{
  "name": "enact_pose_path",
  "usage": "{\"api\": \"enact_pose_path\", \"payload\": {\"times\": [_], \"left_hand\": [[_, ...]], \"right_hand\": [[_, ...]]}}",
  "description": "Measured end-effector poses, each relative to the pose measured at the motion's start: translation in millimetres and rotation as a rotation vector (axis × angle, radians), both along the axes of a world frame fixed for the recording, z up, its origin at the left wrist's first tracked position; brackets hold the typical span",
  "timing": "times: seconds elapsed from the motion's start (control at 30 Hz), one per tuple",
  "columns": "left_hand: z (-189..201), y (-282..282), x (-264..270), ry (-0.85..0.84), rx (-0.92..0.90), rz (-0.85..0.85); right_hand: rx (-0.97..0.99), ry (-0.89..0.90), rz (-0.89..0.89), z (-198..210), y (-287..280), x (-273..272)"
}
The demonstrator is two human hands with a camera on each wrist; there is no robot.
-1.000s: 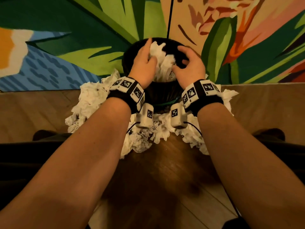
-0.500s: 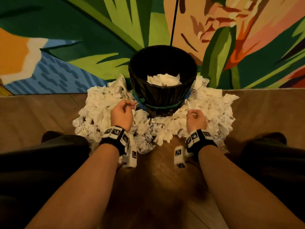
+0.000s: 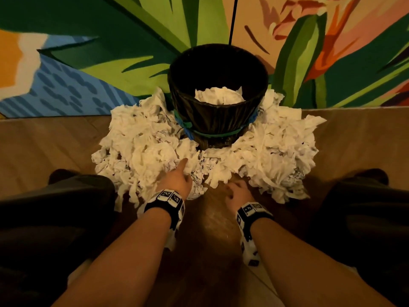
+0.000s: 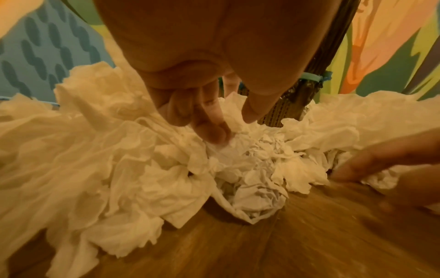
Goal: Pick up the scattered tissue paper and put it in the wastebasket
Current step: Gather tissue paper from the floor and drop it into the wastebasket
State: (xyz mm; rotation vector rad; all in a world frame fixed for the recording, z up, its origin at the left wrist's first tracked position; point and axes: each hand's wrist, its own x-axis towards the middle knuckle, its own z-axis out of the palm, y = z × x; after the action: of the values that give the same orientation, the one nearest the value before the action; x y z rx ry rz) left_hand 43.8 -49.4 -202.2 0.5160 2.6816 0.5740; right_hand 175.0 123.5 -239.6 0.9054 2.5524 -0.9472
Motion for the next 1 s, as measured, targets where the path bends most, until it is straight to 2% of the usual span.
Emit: {"api": "enact_pose_path", "payload": {"times": [0.1,0.23,0.3,0.37,0.43,0.53,0.63,0.7,0.87,0.93,1.0], "left_hand": [[-0.5,2.3,-5.1,0.028,-0.003,0.036],[-2.9,0.6,-2.9,0.076,0.06,0.058],[-3.4,0.3,0.0,0.058,0.155,0.087],[-3.0,-0.4,3.9,0.026,0.273,0.129],[-4.5,-2.6,7.1,0.005,0.342,0.136],[-6.9,-5.0,10.9,-0.008,0.375,0.131],[-10.9,-8.0,16.3,-0.058,0.434,0.141],[-12.4,-9.0,21.5,-0.111,0.422,0.156],[-18.0,-12.7,37.5,-0.164,0.309,0.095],[-20.2,-13.5,44.9,-0.241,0.299,-0.004],[-24.5,-11.7,50.3,-0.238,0.25,-0.173]], "right_hand": [[0.018,0.04,0.097,1.9,-1.8,-9.4],[0.011,-0.178,0.242,3.1,-3.8,-26.3],[0.048,-0.286,0.354,1.6,-5.2,-32.2],[0.11,-0.31,0.418,0.3,-9.1,-35.1],[0.128,-0.242,0.367,0.8,-13.6,-36.1],[0.086,-0.132,0.161,0.1,-15.6,-30.1],[-0.048,0.038,-0.061,-5.1,-12.5,-13.8],[-0.126,0.098,-0.145,-4.1,-8.3,-5.1],[-0.106,-0.005,-0.078,2.2,3.8,2.5],[-0.153,0.023,-0.065,3.1,2.6,6.1],[-0.215,0.038,-0.035,4.3,-0.5,7.6]]}}
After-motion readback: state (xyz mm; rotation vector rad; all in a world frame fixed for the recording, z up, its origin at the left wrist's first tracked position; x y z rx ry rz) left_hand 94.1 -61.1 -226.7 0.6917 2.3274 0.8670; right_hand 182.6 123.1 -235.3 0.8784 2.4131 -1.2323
